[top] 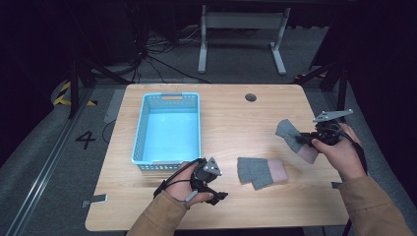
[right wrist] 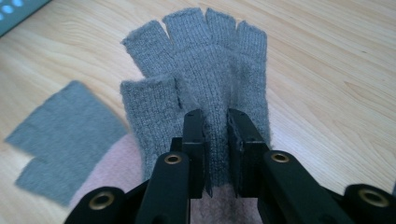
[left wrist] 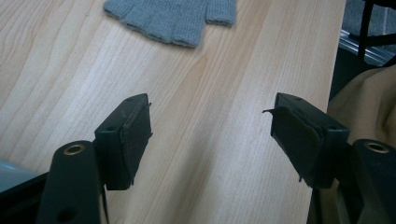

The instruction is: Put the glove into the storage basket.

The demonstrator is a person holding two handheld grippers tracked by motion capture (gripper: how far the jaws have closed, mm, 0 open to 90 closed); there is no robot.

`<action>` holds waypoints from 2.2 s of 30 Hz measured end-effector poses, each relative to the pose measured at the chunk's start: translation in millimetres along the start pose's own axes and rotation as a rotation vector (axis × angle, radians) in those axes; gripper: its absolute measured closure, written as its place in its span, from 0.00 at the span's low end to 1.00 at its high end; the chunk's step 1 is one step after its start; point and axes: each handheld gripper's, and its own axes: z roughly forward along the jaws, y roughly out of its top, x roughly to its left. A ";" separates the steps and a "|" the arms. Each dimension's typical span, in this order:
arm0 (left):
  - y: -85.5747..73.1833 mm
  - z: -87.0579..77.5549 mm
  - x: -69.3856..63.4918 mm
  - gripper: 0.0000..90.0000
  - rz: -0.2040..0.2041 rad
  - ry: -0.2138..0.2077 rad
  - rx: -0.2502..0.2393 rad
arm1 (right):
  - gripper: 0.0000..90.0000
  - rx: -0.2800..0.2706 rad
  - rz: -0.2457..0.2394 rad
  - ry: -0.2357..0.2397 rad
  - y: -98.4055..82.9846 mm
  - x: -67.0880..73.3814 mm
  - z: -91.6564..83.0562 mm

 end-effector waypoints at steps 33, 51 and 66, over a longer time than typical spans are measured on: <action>0.1 2.3 0.4 0.28 -0.015 -0.010 -0.066 | 0.87 -0.035 -0.206 0.261 -20.0 72.4 7.2; 2.7 5.4 5.3 0.61 -0.044 -0.050 -0.049 | 0.88 0.033 -0.319 0.251 -24.4 91.6 43.0; 7.1 14.8 3.4 0.82 -0.073 -0.042 -0.077 | 0.80 0.041 -0.312 0.262 -29.5 99.1 47.8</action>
